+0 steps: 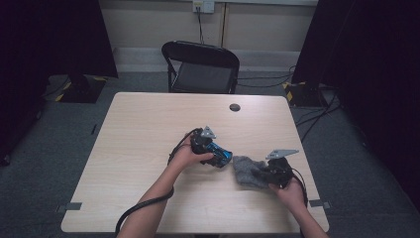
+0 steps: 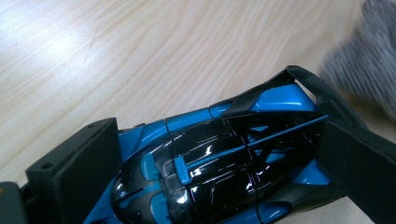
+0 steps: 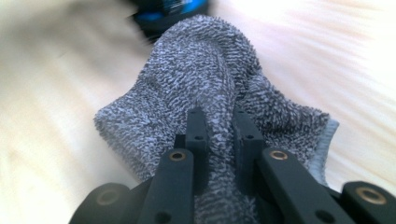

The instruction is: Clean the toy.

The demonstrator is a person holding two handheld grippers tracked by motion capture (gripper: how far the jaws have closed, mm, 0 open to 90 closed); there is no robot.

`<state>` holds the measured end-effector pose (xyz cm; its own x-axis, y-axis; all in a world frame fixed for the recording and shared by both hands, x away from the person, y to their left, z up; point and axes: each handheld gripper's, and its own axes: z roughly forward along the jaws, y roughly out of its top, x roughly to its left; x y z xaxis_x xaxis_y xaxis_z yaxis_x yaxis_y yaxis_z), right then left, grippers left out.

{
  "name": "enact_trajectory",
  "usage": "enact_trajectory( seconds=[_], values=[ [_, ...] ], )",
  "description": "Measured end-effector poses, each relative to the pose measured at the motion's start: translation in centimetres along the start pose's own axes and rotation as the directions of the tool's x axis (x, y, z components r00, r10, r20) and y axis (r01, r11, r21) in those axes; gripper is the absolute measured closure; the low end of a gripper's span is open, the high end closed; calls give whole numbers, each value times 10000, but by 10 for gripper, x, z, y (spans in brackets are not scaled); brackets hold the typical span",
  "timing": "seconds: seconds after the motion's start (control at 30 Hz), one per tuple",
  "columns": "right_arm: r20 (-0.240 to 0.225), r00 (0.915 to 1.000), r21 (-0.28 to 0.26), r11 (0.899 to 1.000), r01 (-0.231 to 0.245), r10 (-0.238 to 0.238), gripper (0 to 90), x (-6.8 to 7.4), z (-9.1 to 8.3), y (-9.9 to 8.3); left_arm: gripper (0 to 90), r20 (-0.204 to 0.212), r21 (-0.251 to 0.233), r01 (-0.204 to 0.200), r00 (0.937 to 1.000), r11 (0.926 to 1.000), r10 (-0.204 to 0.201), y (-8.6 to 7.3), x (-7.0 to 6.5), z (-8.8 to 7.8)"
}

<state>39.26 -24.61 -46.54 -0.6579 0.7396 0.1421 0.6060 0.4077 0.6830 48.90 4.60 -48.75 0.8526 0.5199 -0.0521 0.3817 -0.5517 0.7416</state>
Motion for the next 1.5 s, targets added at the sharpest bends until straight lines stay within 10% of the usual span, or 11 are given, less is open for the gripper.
enact_trajectory(
  seconds=[0.27, 0.53, 0.83, 1.07, 1.5],
  values=[
    [1214, 9910, -14, 9984, -571, 569, 799, -13, 14, 14, 0, -7, -3, -5, 10000, 10000, 5, 1, 0, 0],
    [973, 9952, 682, 9975, -205, 138, 766, -8, 45, 29, 0, -6, 16, -4, 10000, 10000, 4, 1, 0, 0],
    [1298, 9913, 536, 9984, 166, -235, 513, -7, 49, 25, 0, 3, 12, -16, 10000, 10000, 16, 0, -1, 0],
    [271, 9996, 854, 9963, 79, -103, 781, -7, 50, 28, 0, -28, -5, 14, 10000, 10000, -14, 0, -1, 0],
    [-1344, 9908, 1082, 9937, 279, -132, 803, 26, 49, 22, 0, -82, 30, 19, 10000, 10000, -18, 1, -2, 1]
  ],
)
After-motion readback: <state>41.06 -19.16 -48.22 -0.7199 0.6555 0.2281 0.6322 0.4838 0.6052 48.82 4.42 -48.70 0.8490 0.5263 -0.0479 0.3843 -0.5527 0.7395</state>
